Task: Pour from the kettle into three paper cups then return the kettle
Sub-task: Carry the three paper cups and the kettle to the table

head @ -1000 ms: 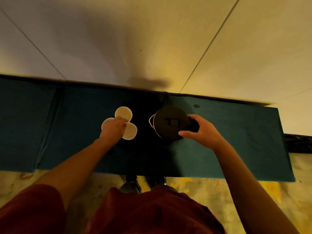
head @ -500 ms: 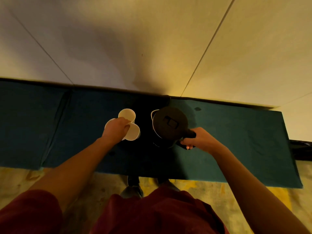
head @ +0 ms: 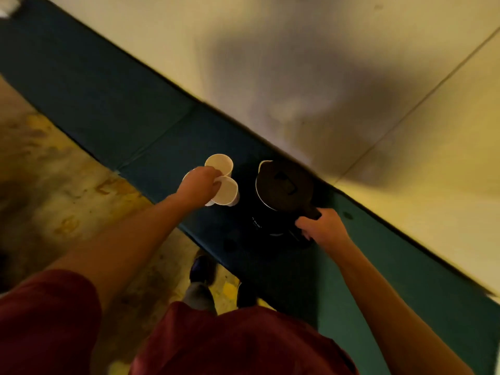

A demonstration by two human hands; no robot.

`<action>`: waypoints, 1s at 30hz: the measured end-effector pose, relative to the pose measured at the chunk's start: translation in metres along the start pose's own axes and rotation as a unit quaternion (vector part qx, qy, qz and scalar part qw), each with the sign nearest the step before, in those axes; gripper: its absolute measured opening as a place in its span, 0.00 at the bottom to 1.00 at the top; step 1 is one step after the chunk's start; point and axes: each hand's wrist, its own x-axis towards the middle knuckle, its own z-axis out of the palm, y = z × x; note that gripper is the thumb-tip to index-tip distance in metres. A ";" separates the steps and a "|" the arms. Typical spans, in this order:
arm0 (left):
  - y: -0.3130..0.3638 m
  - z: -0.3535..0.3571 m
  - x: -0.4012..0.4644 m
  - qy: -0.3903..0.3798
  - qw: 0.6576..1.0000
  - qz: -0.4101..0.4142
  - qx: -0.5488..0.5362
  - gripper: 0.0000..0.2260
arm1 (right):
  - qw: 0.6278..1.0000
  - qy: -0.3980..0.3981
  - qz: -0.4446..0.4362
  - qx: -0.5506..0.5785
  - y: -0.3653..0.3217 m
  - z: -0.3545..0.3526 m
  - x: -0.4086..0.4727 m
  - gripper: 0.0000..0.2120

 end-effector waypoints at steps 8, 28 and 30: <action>-0.026 -0.005 -0.082 0.073 0.988 -0.133 -0.023 0.14 | 0.988 -0.104 -0.109 -0.019 -0.059 0.000 -0.015 0.16; -0.162 0.054 -0.534 0.201 0.825 -0.500 -0.170 0.16 | 0.880 -0.364 -0.278 -0.126 -0.116 0.225 -0.196 0.13; -0.164 0.058 -0.562 0.225 0.806 -0.517 -0.179 0.16 | 0.874 -0.373 -0.280 -0.134 -0.113 0.237 -0.209 0.13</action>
